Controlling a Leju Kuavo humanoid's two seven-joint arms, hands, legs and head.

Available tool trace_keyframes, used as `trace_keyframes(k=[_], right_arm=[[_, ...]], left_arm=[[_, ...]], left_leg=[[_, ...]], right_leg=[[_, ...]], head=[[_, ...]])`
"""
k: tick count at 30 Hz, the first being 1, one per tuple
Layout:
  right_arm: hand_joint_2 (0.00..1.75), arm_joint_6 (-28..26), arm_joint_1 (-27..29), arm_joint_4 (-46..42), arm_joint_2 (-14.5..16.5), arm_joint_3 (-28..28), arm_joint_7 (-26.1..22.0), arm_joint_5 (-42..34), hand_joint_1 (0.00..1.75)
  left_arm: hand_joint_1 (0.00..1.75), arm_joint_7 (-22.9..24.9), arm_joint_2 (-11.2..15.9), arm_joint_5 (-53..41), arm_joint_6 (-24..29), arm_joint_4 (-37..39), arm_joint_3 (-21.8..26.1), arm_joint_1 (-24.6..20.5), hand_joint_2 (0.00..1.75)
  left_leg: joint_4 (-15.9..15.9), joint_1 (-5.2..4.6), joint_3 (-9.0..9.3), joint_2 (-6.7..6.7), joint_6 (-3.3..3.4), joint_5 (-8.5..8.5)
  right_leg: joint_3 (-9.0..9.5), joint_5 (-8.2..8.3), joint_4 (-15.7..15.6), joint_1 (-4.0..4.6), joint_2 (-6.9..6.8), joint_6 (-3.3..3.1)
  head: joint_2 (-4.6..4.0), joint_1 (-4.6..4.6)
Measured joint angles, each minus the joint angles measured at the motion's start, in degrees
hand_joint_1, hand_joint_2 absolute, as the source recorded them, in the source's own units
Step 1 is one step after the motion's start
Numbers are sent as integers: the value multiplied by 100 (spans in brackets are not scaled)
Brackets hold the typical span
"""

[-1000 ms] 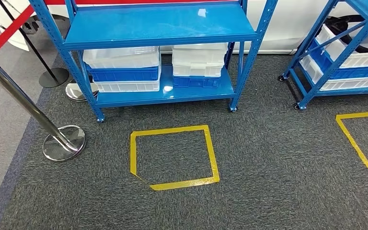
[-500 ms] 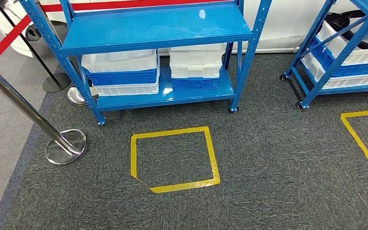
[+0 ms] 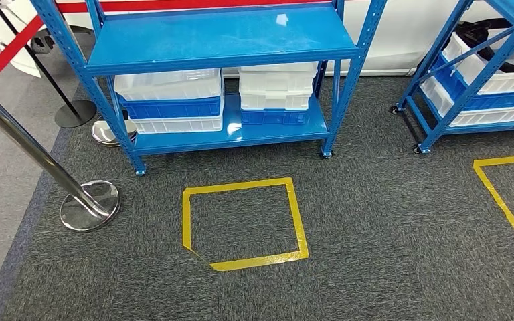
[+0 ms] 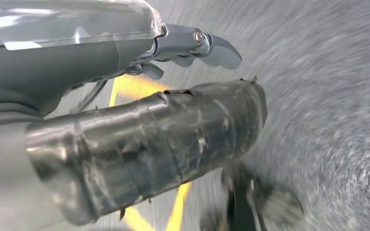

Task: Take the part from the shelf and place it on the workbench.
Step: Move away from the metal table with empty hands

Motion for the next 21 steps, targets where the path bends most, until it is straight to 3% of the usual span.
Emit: trace_keyframes(k=[4,7,10,13,17,21], right_arm=[[0,-15,-5,-1,49,-506,6,-311,0],[0,217,-6,-2,95,-768,-738,-494,0],[0,875,9,-2,178,-879,-1767,-566,0],[0,1349,11,-4,333,-1056,-1962,-829,0],[0,1093,26,-7,505,-1195,-2172,-693,0],[0,633,32,-7,535,-1177,-2869,-416,0]], left_arm=[[0,-192,-93,-836,671,-1,-840,-1,0],[0,-301,-240,-1306,872,0,-1305,43,0],[0,-320,-439,-1705,597,5,-1780,114,0],[0,-293,-652,-1661,303,25,-2065,161,0],[0,-603,-899,-1306,139,53,-2110,211,0],[0,-1193,-1005,-561,-607,319,-2002,53,0]], left_leg=[[1,-4,1,3,9,-6],[2,-5,1,3,10,-6],[2,-5,2,3,11,-6],[1,-3,4,3,11,-6],[0,0,3,2,11,-6],[-4,0,2,2,13,-4]], right_leg=[[5,7,-15,-4,6,18],[3,9,-17,-6,5,27],[2,7,-17,-6,6,30],[2,6,-16,-3,6,31],[-3,5,-16,-2,5,32],[-4,5,-14,-2,4,32]], head=[[0,-1],[0,-1],[-1,-1],[-1,-1],[0,-1],[-1,-3]])
